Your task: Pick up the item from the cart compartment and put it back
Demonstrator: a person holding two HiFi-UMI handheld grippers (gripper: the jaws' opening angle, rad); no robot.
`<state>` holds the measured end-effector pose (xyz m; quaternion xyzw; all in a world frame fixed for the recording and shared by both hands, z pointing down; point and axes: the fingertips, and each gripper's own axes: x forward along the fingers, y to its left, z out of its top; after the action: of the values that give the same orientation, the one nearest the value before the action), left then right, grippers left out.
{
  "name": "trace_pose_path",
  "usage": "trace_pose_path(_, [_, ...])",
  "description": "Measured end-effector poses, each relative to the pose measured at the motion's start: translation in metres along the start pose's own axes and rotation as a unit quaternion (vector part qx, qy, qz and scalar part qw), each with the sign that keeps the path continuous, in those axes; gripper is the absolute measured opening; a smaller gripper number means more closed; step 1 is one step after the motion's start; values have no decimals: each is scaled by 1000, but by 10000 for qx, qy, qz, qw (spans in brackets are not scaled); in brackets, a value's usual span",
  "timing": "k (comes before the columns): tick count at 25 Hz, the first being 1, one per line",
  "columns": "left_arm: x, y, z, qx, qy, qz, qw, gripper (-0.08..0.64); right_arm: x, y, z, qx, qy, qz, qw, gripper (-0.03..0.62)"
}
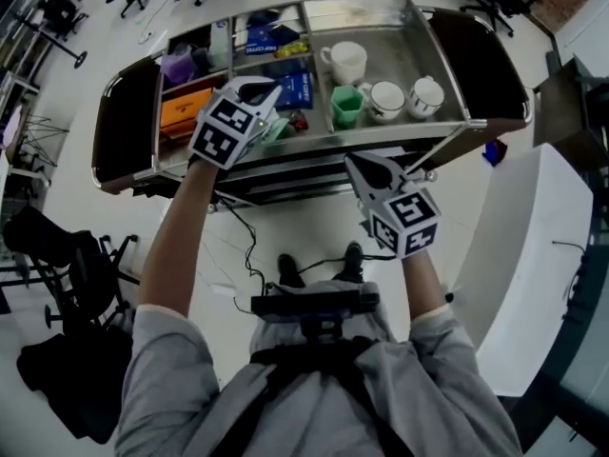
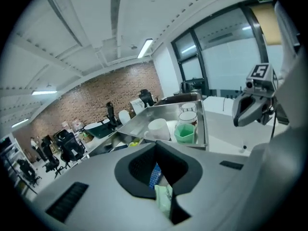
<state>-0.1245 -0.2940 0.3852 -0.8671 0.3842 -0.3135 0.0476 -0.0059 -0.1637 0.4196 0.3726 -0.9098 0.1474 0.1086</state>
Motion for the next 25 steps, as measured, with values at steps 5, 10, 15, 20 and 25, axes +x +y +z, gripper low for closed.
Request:
trace_pose_path(5, [-52,-2,1,-1060,-686,295,9916,6,6,10,6,-123,10,73,9999,9])
trace_pose_path(10, [-98,-8,-17,-1828,-1087,705,9746,6,11,16,8,-209,72,98,9997,9])
trace_pose_path(15, [-130,-16,-47,-2537,-1334,1049,9523,6,16,17,5,-195,176,44,9996,9])
trace_pose_path(20, [-148,-23,-70,-2755,-1267,1263,9445,6,16,16,9,-152,156,-36,9998,9])
trace_pose_path(25, [-157,-34,-89,-2921,-1178,1360,9393,6,17,15,11,-133,122,-111,9998,9])
